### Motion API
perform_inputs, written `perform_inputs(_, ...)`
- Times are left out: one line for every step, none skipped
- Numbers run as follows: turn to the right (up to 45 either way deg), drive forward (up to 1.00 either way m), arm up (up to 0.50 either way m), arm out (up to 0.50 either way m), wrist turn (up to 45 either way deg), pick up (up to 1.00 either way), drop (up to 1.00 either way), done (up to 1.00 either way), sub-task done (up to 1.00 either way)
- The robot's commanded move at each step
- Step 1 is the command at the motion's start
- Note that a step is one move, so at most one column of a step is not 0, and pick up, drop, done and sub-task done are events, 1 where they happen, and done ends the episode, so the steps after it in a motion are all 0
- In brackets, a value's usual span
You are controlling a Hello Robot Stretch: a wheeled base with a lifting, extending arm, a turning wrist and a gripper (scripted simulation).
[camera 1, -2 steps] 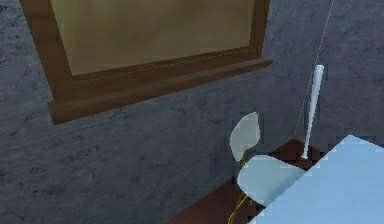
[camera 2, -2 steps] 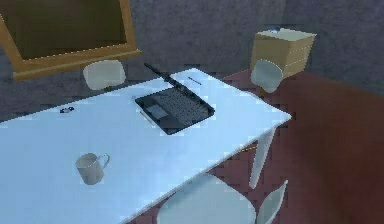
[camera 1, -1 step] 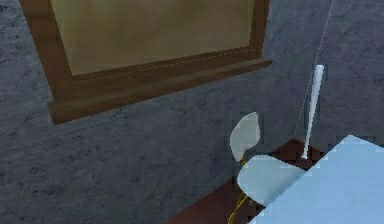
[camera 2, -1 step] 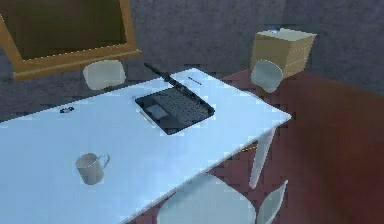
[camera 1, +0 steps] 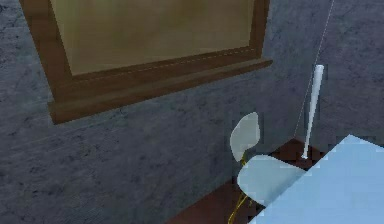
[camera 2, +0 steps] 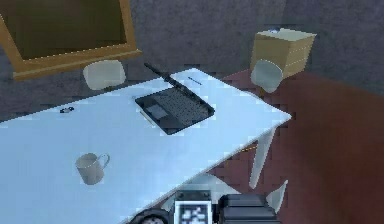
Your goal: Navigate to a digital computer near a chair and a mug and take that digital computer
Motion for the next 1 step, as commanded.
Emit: perform_inputs(0.0,0.00,0.00,0.50,0.0,0.00,0.00,0.00,0.00)
